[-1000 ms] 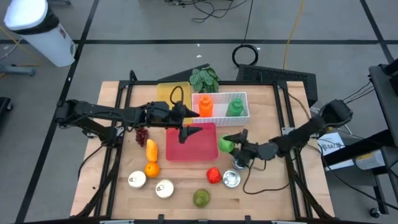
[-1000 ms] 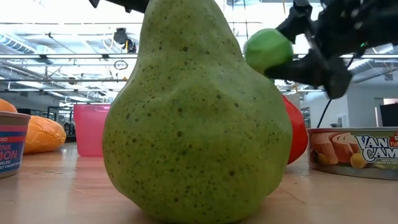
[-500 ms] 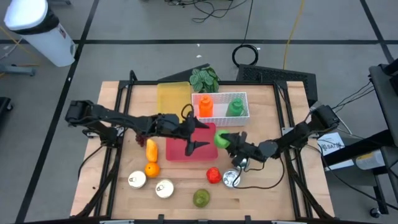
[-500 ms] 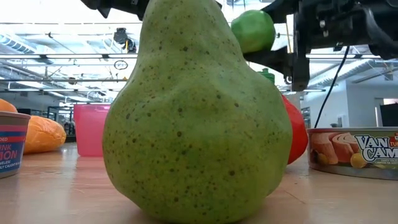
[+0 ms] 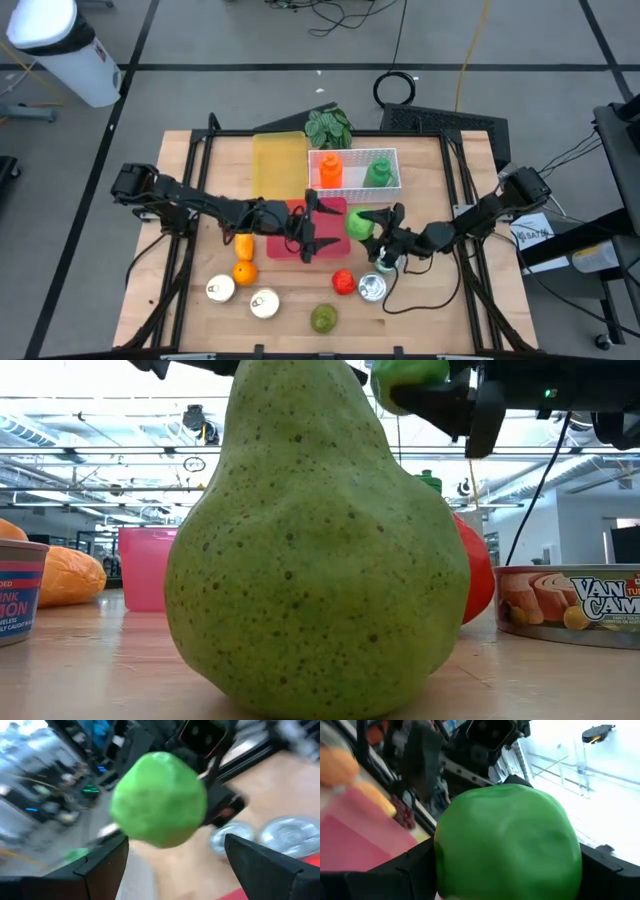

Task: Pick & Place Food Item
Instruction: Put the green apple in the yellow bin

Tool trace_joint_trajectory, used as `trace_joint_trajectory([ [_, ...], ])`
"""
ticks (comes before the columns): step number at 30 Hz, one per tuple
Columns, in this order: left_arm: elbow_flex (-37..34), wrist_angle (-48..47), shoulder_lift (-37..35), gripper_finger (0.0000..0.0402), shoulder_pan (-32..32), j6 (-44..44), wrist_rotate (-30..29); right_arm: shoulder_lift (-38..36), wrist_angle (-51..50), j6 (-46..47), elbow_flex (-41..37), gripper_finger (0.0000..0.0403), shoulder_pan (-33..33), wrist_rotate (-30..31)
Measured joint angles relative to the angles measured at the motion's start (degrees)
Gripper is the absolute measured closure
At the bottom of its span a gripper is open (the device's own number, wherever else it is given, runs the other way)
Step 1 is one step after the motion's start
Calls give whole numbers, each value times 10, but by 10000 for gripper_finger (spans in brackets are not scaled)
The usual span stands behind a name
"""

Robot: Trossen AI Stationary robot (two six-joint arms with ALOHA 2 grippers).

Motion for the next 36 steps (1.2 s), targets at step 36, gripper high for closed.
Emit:
trace_joint_trajectory([
  [36, 22, 54, 1, 61, 48, -475, 145, 0, -27, -132, 56, 87, -108, -193],
])
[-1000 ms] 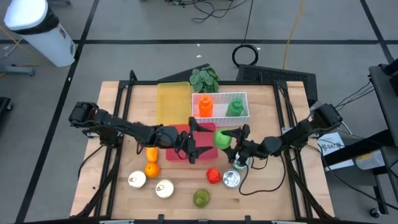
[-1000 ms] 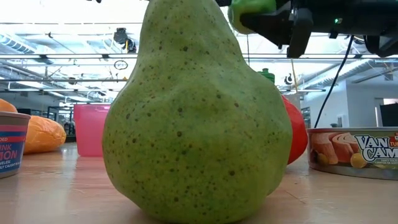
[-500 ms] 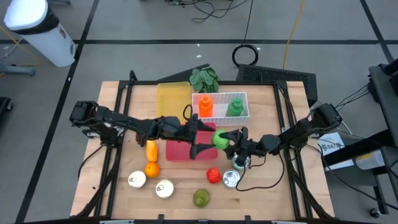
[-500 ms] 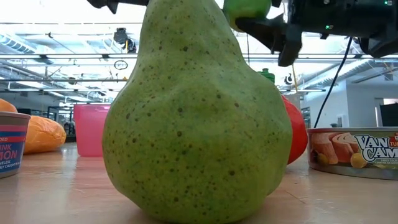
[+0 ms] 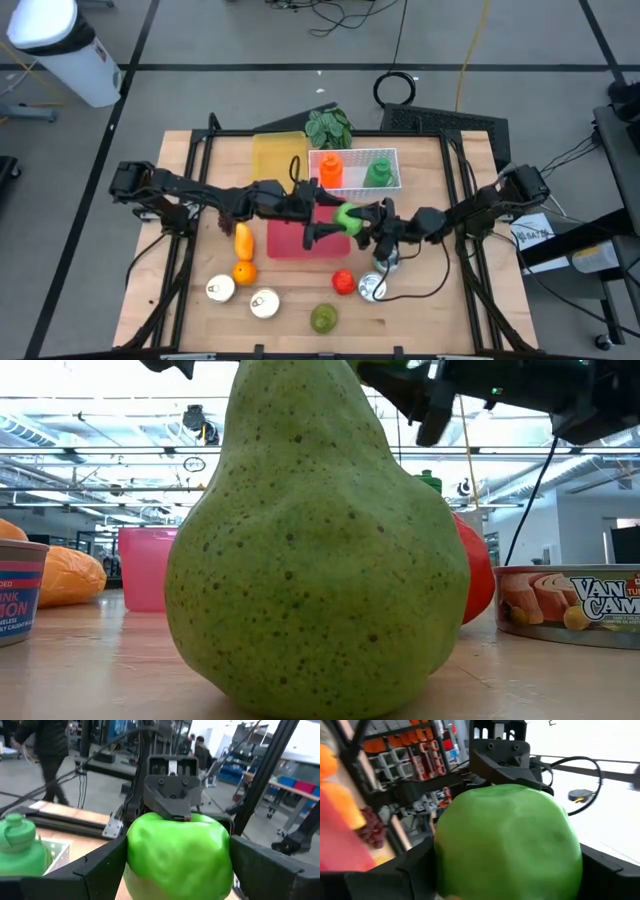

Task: Pick & Place Food Item
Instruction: Put the green apple in the yellow bin

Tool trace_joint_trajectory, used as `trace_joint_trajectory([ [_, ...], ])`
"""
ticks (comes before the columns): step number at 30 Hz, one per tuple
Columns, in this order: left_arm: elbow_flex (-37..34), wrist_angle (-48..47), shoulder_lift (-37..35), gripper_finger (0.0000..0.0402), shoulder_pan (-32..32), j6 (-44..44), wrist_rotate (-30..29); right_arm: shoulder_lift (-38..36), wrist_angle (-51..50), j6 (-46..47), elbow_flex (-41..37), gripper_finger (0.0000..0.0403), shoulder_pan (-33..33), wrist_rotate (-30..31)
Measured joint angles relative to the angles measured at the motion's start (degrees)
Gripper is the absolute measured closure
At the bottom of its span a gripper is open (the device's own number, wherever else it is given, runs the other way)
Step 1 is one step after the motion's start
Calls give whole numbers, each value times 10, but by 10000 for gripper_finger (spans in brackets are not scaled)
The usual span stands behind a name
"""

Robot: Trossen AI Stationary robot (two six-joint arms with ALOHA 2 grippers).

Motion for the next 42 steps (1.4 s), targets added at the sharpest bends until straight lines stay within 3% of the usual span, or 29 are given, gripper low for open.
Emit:
trace_joint_trajectory([
  [9, 0, -8, 0, 64, -1, -7, 6, 0, -4, 0, 15, 87, -7, -4],
  [14, 0, -12, 1, 124, -4, 9, 10, 0, -17, 19, 15, 87, -7, -5],
  [19, 0, -12, 2, 129, -4, 33, 6, 1, -28, 64, 9, 87, -2, 2],
  [24, 0, -14, -8, 129, 2, 57, -4, 1, -39, 74, 7, 87, 17, 49],
  [36, -2, -33, -42, 133, 9, 140, 3, 1, -49, -70, 9, 70, 36, 77],
  [42, -2, -90, -92, 135, 10, 150, -42, 0, -58, 11, 9, 67, 36, 151],
])
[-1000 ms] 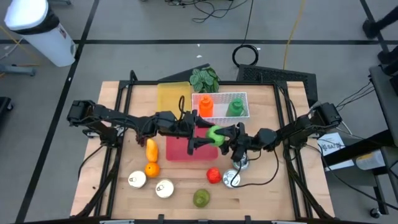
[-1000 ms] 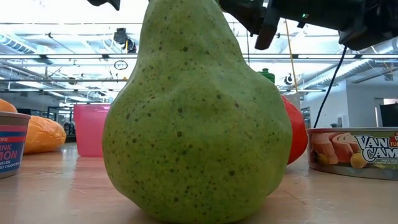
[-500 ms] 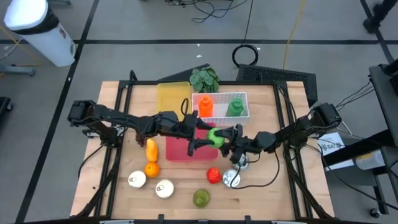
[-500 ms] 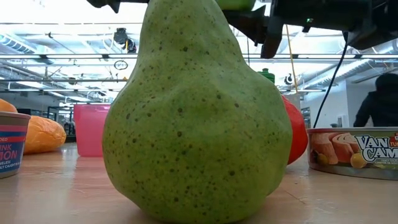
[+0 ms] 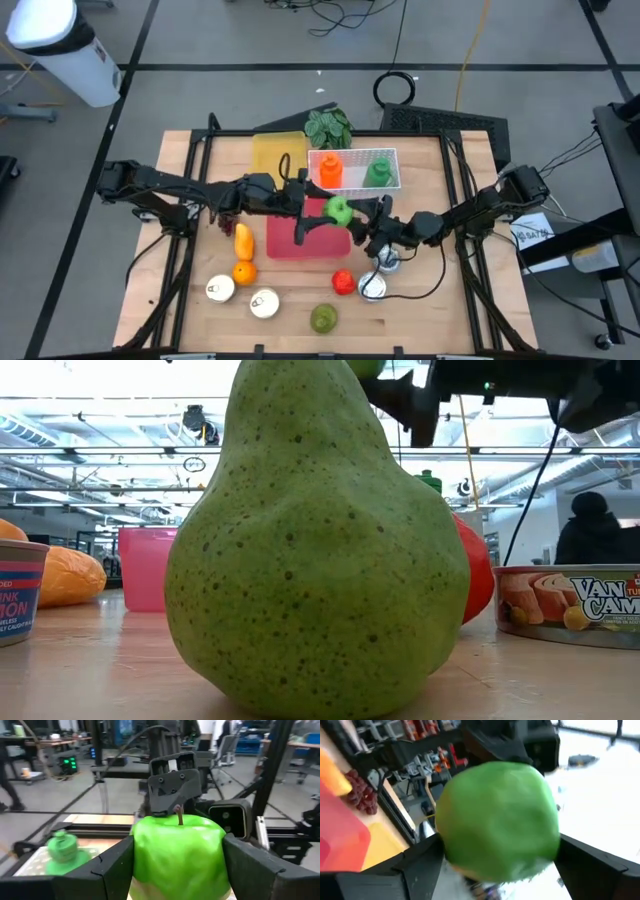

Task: Pick & Place Food Item
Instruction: Put the green apple in the yellow bin

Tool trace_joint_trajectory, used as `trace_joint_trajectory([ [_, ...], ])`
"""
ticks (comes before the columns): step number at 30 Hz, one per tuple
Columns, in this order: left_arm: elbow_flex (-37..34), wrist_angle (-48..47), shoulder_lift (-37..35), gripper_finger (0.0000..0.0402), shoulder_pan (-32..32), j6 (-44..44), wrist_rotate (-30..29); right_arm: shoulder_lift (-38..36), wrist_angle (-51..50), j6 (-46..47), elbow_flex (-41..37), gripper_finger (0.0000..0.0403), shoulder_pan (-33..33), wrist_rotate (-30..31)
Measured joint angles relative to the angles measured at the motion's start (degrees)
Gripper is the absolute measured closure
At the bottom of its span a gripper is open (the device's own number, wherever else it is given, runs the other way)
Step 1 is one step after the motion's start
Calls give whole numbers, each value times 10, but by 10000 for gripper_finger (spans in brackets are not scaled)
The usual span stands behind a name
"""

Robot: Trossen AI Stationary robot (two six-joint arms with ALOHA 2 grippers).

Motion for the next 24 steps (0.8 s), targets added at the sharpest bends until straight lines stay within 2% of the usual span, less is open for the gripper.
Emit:
trace_joint_trajectory([
  [8, 3, -30, -40, 139, -8, 57, -17, -1, -4, 191, -6, 68, -1, 176],
  [12, 2, -38, -40, 140, -15, 74, -18, 2, -8, 262, -7, 74, -1, 205],
  [16, 2, -54, -36, 140, -14, 74, -33, -8, -8, 355, -6, 81, 3, 179],
  [19, 1, -62, -36, 140, -14, 75, -37, -45, -94, 445, -6, 86, 1, 125],
  [24, 1, -78, -37, 142, -12, 83, -59, -135, -274, 632, -6, 101, -31, -45],
])
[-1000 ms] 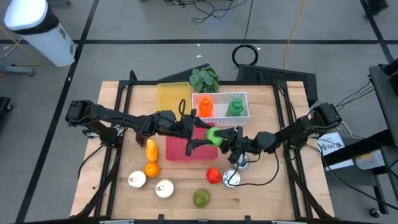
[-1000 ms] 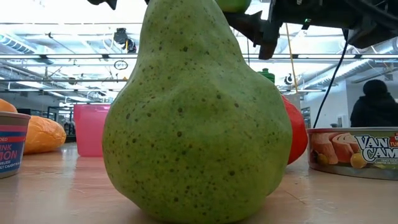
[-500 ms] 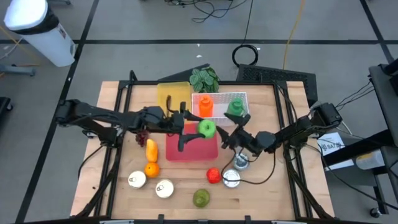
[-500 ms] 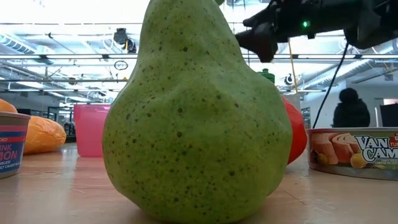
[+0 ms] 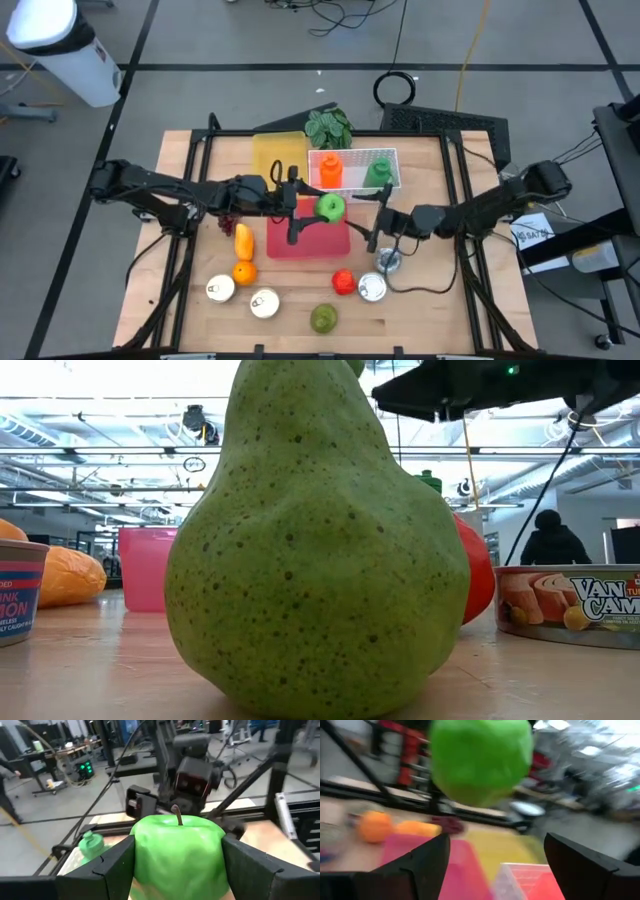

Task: Pick & Place Food Item
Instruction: Put the green apple in the yellow bin

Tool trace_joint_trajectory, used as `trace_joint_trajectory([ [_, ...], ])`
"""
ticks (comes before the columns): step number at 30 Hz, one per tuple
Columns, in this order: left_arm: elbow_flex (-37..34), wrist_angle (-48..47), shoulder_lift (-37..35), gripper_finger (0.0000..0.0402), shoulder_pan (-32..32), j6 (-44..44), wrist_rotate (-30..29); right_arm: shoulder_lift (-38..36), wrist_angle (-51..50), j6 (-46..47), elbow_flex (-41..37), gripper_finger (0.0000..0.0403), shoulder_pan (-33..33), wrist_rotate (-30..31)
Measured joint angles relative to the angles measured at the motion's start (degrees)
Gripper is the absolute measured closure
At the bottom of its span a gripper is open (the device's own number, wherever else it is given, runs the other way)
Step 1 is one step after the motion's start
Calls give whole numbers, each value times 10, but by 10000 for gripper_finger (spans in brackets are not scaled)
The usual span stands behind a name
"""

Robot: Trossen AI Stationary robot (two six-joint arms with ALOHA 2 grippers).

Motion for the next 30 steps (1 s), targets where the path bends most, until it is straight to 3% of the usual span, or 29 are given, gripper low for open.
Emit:
trace_joint_trajectory([
  [2, -10, 10, 0, 143, 7, -3, -2, -26, -48, 42, 0, 106, -15, -29],
  [8, -85, 116, 0, 143, 25, -33, -1, -83, -127, 45, 0, 119, -27, 20],
  [16, -165, 277, -5, 144, 32, -46, 27, -93, -156, 85, 0, 145, -26, 15],
  [23, -168, 277, -1, 144, 32, -59, 29, -50, -129, 151, 0, 149, -67, -79],
  [30, -168, 272, 0, 144, 27, -63, 30, 20, 26, 156, 0, 100, -94, -182],
])
